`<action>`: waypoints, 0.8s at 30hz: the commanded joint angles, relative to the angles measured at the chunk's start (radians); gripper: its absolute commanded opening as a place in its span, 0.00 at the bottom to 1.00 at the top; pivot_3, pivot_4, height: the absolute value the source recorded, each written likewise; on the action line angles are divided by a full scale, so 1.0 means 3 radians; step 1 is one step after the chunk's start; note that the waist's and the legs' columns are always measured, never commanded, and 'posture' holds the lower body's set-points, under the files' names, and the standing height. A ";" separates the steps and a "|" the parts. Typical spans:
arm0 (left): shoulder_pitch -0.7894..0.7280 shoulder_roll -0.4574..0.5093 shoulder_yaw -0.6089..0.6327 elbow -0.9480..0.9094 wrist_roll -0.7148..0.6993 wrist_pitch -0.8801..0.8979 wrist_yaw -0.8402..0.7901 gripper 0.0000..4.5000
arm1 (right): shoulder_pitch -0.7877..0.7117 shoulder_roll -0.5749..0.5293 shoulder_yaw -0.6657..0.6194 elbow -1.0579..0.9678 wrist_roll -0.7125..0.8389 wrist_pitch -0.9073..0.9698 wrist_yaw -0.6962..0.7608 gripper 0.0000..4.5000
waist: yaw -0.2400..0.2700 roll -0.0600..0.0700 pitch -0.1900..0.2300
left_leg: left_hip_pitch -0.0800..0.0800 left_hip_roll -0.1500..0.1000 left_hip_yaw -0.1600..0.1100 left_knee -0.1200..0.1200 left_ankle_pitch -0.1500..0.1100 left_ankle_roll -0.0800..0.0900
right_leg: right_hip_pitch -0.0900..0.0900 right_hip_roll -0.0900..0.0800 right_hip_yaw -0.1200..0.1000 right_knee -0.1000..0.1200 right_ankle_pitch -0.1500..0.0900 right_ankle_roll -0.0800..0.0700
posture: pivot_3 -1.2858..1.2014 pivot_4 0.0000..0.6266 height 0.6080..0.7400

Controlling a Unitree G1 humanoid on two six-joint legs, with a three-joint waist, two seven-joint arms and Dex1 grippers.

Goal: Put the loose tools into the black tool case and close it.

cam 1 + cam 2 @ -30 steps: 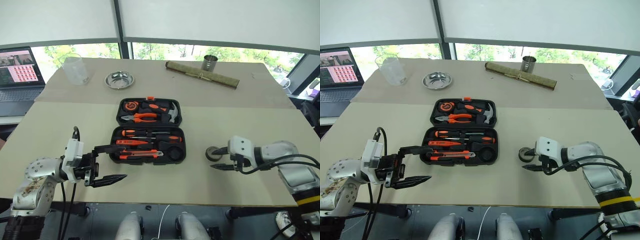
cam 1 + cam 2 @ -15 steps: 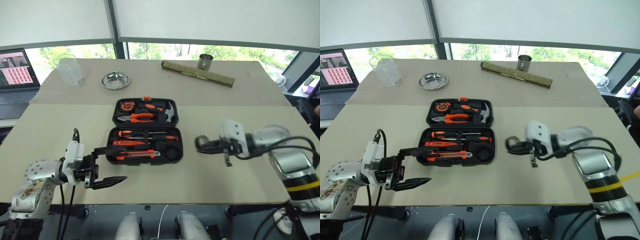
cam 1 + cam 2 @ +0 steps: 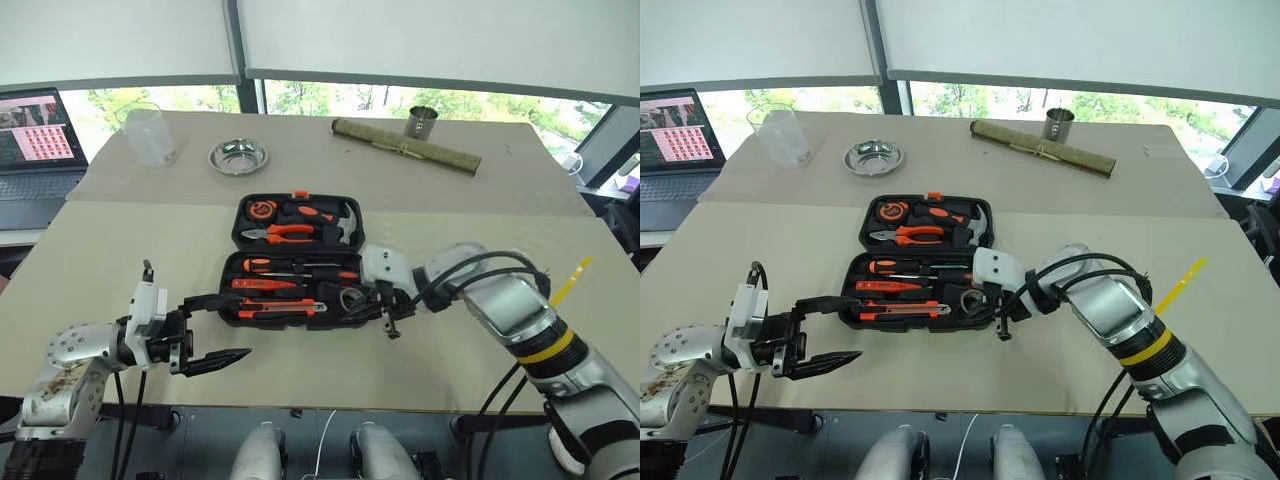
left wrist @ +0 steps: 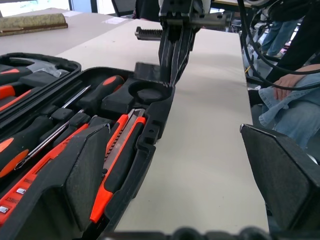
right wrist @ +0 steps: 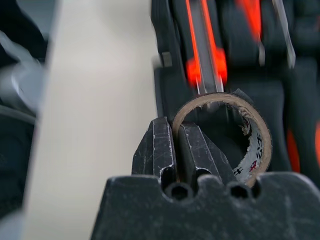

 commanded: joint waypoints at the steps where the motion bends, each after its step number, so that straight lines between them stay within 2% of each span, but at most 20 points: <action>1: 0.0012 0.0008 0.0088 -0.0100 0.0002 -0.0084 0.0052 1.00 | -0.0053 -0.0004 0.0044 0.0062 -0.0133 -0.0110 0.0038 0.02 | -0.0001 0.0000 0.0000 | -0.0002 0.0000 0.0000 0.0000 0.0000 0.0000 | -0.0002 0.0001 0.0000 0.0002 0.0000 0.0000 | 0.52 0.24 1.00; 4: -0.0002 -0.0013 0.0082 -0.0085 0.0041 -0.0121 0.0100 1.00 | -0.0022 0.0023 0.0088 0.0209 -0.0181 -0.0106 0.0049 0.02 | -0.0001 0.0000 0.0000 | -0.0002 0.0001 0.0004 0.0000 0.0000 0.0000 | -0.0001 0.0003 -0.0001 0.0002 0.0001 -0.0001 | 0.52 0.24 1.00; 11: -0.0054 0.0024 0.0099 0.0014 0.0105 -0.0158 0.0145 1.00 | -0.0111 0.0097 0.0036 0.0263 -0.0127 -0.0177 0.0186 0.51 | 0.0017 -0.0001 0.0000 | -0.0007 -0.0001 0.0006 0.0001 0.0000 0.0000 | -0.0001 0.0001 -0.0002 -0.0001 0.0001 0.0000 | 0.52 0.24 1.00; 15: -0.0088 0.0045 0.0182 0.0040 0.0063 0.0008 0.0319 1.00 | -0.0164 0.0009 -0.0217 0.0058 0.0326 -0.0073 0.0626 0.81 | 0.0008 -0.0001 0.0000 | -0.0013 0.0000 0.0003 0.0001 -0.0001 0.0001 | -0.0005 0.0002 -0.0005 -0.0002 0.0001 0.0000 | 0.52 0.24 1.00; 17: -0.0137 0.0034 0.0263 0.0086 0.0026 0.0077 0.0448 1.00 | -0.0169 -0.0009 -0.0463 0.0110 0.0520 -0.0100 0.0687 0.97 | 0.0001 -0.0001 0.0000 | -0.0014 0.0000 -0.0001 0.0001 -0.0001 0.0001 | -0.0006 0.0002 -0.0006 -0.0002 0.0001 0.0000 | 0.52 0.24 1.00; 18: -0.0159 0.0025 0.0294 0.0107 0.0020 0.0092 0.0497 1.00 | -0.0168 -0.0014 -0.0551 0.0173 0.0552 -0.0146 0.0674 0.99 | 0.0001 -0.0001 0.0000 | -0.0014 0.0001 -0.0004 0.0001 -0.0001 0.0001 | -0.0006 0.0003 -0.0006 -0.0001 0.0002 0.0000 | 0.52 0.24 1.00; 24: -0.0186 -0.0003 0.0412 0.0131 0.0028 0.0047 0.0602 1.00 | 0.0041 -0.0254 -0.0778 0.0323 0.0632 -0.0323 0.0864 0.99 | 0.0007 -0.0002 0.0000 | -0.0013 0.0001 -0.0006 0.0006 -0.0001 0.0001 | -0.0003 0.0002 -0.0007 -0.0001 0.0003 0.0001 | 0.52 0.24 1.00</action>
